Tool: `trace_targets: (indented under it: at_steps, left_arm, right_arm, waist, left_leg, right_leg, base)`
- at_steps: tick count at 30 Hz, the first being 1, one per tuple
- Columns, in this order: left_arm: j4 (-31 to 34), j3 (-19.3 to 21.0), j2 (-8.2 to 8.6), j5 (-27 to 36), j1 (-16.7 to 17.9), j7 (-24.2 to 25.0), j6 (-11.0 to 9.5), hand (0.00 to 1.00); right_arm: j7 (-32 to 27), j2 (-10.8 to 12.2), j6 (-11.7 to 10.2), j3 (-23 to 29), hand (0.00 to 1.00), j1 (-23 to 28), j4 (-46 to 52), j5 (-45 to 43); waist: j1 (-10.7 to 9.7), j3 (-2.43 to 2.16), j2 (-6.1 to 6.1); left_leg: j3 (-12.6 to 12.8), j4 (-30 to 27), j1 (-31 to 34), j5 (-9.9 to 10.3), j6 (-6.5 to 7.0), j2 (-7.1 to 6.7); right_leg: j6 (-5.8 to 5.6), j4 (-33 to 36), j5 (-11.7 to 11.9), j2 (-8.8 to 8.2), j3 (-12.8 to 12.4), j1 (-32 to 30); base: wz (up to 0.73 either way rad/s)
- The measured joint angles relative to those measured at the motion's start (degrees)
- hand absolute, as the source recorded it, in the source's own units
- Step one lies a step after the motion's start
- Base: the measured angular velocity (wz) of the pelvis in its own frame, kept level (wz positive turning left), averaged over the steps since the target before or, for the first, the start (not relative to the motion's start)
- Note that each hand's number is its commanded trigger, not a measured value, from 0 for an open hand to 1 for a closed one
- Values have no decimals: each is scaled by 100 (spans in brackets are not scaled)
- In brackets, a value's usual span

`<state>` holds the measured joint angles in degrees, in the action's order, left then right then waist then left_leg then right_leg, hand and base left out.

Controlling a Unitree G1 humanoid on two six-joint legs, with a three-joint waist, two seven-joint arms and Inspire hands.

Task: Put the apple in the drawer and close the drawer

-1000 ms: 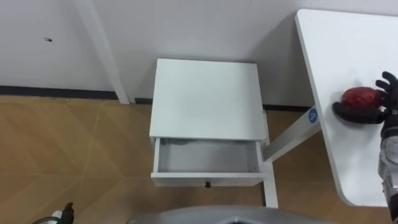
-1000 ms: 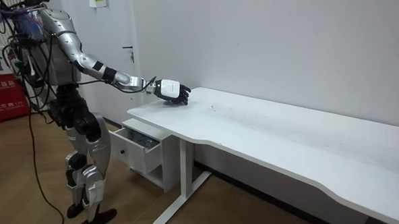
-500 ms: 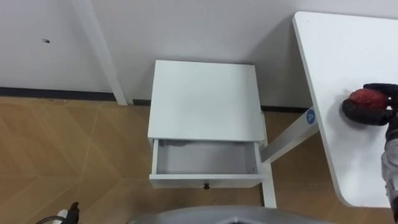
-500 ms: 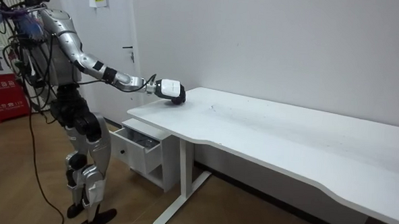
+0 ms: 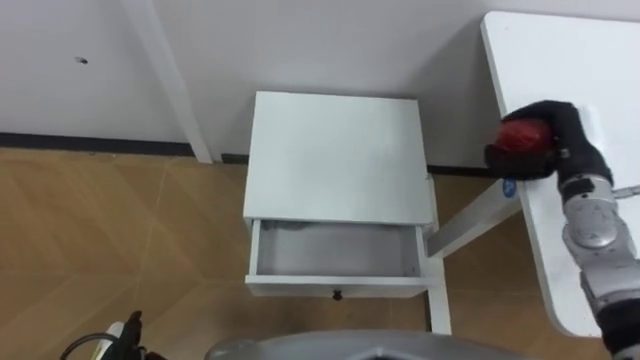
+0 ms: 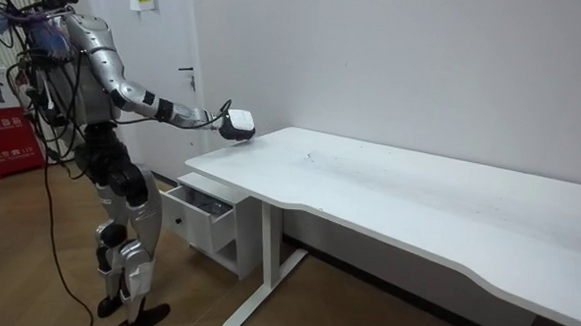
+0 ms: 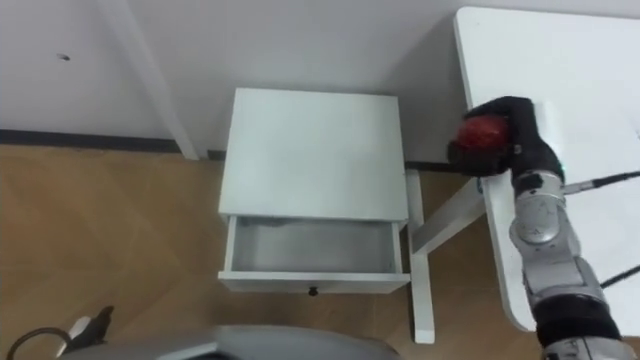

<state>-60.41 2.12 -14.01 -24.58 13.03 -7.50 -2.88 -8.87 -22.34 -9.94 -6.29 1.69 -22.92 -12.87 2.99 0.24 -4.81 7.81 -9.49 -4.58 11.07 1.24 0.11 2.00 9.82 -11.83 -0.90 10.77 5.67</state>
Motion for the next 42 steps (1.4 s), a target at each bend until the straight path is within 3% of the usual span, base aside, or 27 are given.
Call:
trace_targets:
  at_steps: [4,7,10,14,20,29,31,32,42]
  left_arm:
    - [28,-126,50,-53,-98,-46,4,0]
    - [68,-142,78,-66,-199,22,61,0]
    - [69,-172,158,-109,-214,94,113,0]
    - [68,-268,183,-231,-207,180,135,0]
    - [72,-307,199,-256,-234,306,168,0]
    - [78,-311,204,-249,-293,314,169,0]
    - [76,-340,204,-248,-315,306,169,0]
    - [74,-354,205,-249,-318,305,169,0]
    - [102,-464,209,-254,-322,305,170,0]
  right_arm:
    - [273,334,13,-519,100,5,326,-314]
    - [496,432,13,-818,100,-7,465,-499]
    - [685,507,97,-995,100,-7,500,-808]
    - [943,520,139,-1226,100,1,500,-993]
    - [1161,536,212,-1481,100,1,500,-1064]
    - [1338,552,264,-1501,100,149,375,-1231]
    - [1384,556,347,-1501,37,165,262,-1232]
    - [1409,557,382,-1501,0,172,221,-1232]
    - [1505,560,387,-1499,0,178,152,-1459]
  waist:
    - [208,3,16]
    - [230,-20,49]
    - [366,3,141]
    - [400,13,208]
    - [464,-11,175]
    - [460,-8,152]
    - [469,-5,151]
    - [469,0,153]
    - [465,3,153]
  left_leg:
    - [-41,-14,31,1,1,-9]
    - [-187,-81,198,0,3,-30]
    - [-214,-106,250,-2,6,-45]
    - [-294,-133,321,-8,16,-62]
    - [-329,-172,434,-9,17,-72]
    - [-329,-192,475,-9,18,-80]
    - [-330,-194,480,-9,18,-80]
    - [-330,-196,486,-9,19,-80]
    - [-331,-214,576,-3,27,-80]
  right_leg:
    - [-4,-4,3,-11,43,21]
    - [-13,-8,9,-24,115,-45]
    - [-17,-5,11,-43,159,-73]
    - [-19,-4,12,-59,232,-101]
    - [-19,-1,12,-71,286,-177]
    - [-23,-5,14,-83,331,-189]
    - [-23,-4,14,-83,329,-189]
    - [-23,-4,14,-83,329,-192]
    - [-25,2,14,-83,332,-273]
  base:
    - [4]
    - [24]
    - [7]
    - [11]
    - [4]
    - [1]
    - [0]
    - [0]
    - [0]
